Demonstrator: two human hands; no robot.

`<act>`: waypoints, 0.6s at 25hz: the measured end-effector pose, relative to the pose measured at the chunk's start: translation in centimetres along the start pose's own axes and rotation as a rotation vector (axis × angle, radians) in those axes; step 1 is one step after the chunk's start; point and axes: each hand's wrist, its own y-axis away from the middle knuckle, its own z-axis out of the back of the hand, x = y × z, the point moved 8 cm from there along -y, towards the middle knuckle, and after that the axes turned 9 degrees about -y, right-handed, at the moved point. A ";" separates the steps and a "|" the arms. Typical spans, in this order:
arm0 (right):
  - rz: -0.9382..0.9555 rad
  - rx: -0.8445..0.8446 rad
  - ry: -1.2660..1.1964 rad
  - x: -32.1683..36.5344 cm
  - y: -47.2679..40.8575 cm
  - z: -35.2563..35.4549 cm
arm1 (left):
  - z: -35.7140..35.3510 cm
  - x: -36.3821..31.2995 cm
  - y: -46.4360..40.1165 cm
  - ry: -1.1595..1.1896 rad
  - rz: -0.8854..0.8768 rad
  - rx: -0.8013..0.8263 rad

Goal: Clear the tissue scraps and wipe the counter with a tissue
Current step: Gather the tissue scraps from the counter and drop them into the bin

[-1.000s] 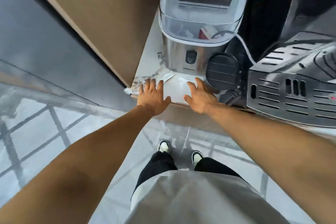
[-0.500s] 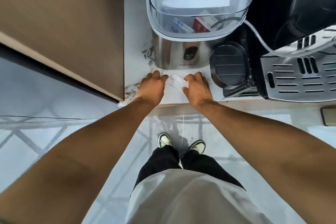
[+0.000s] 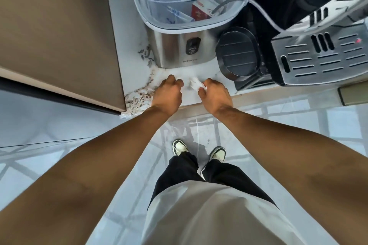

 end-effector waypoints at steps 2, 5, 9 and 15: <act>-0.020 -0.018 -0.008 -1.3 0.8 0.9 | 0.2 -1.1 0.1 0.011 0.002 -0.003; -0.022 -0.034 -0.021 -3.1 1.9 2.4 | 0.4 -3.3 0.4 0.023 -0.017 0.015; -0.048 -0.024 -0.037 -6.8 4.2 4.3 | 0.2 -7.9 1.4 -0.056 -0.068 0.039; -0.129 -0.038 -0.077 -16.6 9.5 9.0 | -1.2 -18.9 3.3 -0.087 -0.201 0.013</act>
